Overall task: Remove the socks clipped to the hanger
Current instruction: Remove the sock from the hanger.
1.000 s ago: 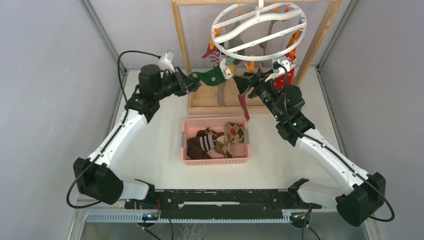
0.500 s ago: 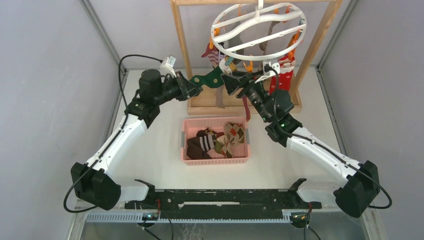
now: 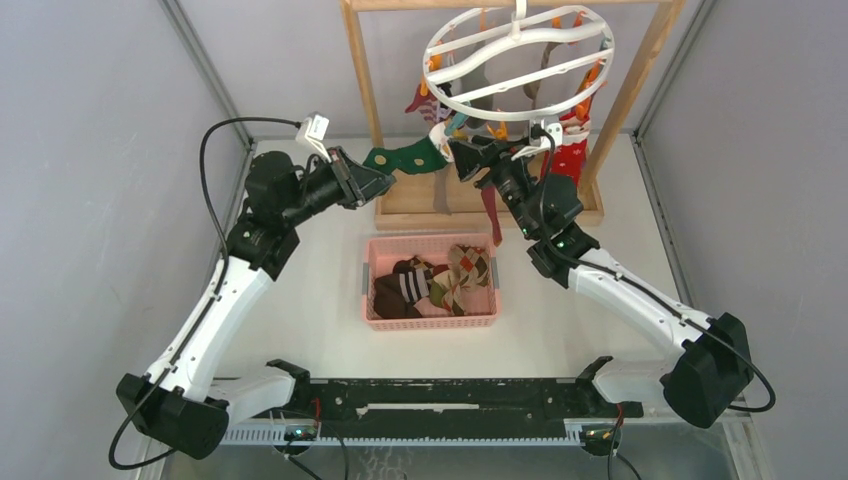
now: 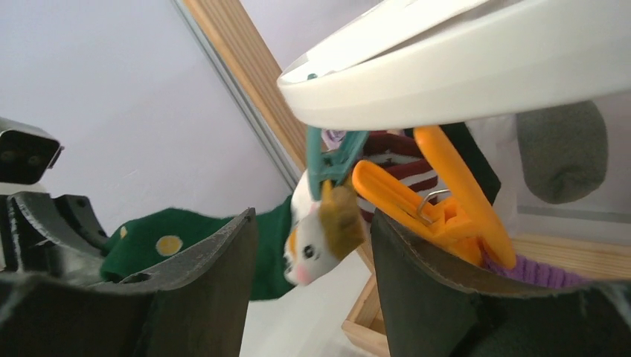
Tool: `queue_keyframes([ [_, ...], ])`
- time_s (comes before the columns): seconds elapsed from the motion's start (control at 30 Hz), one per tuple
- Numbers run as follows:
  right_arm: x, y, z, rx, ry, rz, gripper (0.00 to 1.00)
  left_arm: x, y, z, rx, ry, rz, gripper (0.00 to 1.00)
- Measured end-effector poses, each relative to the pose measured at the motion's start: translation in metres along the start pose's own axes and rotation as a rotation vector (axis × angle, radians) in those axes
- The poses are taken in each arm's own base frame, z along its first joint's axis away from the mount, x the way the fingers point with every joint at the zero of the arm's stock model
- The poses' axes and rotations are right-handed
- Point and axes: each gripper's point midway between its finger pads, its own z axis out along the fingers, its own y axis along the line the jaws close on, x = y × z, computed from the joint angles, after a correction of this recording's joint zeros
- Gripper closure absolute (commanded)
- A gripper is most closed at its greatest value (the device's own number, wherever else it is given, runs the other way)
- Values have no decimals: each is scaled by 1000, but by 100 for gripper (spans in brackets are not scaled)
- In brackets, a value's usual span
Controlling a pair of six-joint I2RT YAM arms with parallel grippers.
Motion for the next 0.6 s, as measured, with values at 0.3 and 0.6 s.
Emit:
queue_keyframes([
  [0.3, -11, -16, 3, 26, -25, -4, 36, 5, 3, -4, -16, 22, -16, 87],
  [0.6, -19, -13, 7, -6, -63, 21, 35, 7, 4, -5, -17, 35, -22, 87],
])
